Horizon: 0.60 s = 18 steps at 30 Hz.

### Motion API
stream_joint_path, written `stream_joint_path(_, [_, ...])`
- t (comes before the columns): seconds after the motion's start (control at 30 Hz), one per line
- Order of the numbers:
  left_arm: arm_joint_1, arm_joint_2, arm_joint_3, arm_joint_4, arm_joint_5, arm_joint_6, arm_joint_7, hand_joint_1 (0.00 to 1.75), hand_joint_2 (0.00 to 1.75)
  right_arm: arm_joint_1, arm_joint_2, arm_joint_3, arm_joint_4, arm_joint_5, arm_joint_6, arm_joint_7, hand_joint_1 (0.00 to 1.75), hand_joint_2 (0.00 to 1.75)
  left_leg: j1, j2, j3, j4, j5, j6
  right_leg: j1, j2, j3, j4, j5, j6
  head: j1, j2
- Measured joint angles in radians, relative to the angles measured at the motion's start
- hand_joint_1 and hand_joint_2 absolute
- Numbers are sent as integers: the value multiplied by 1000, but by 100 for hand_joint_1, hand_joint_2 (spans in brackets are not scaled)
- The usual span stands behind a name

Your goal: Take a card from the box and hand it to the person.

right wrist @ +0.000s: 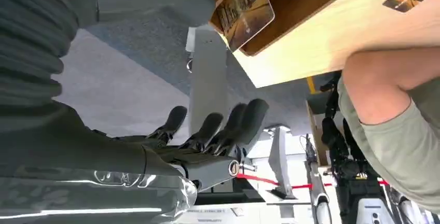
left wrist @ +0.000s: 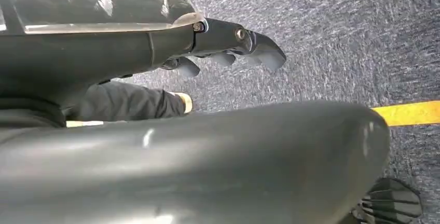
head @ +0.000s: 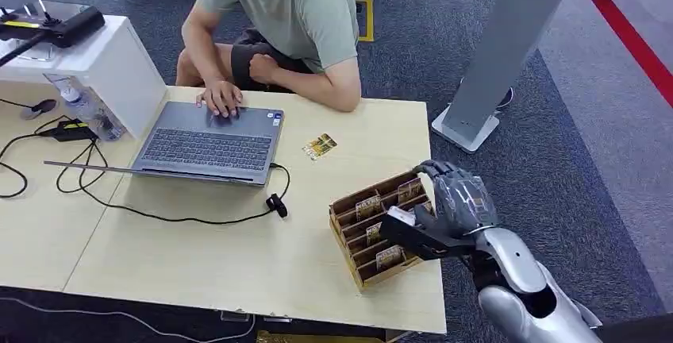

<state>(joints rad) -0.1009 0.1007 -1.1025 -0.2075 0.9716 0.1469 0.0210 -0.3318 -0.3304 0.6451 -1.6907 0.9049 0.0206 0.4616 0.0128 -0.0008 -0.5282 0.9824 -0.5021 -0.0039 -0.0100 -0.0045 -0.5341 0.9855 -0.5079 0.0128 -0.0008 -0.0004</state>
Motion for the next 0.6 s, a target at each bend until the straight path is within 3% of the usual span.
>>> stream_joint_path(0.6, [0,0,-1,0,4,-3,0,0,0,2,-2,44,37,-16,-16,4,75,175,0,0,0,0,0,0,0,0,0,0,0,0,0,0])
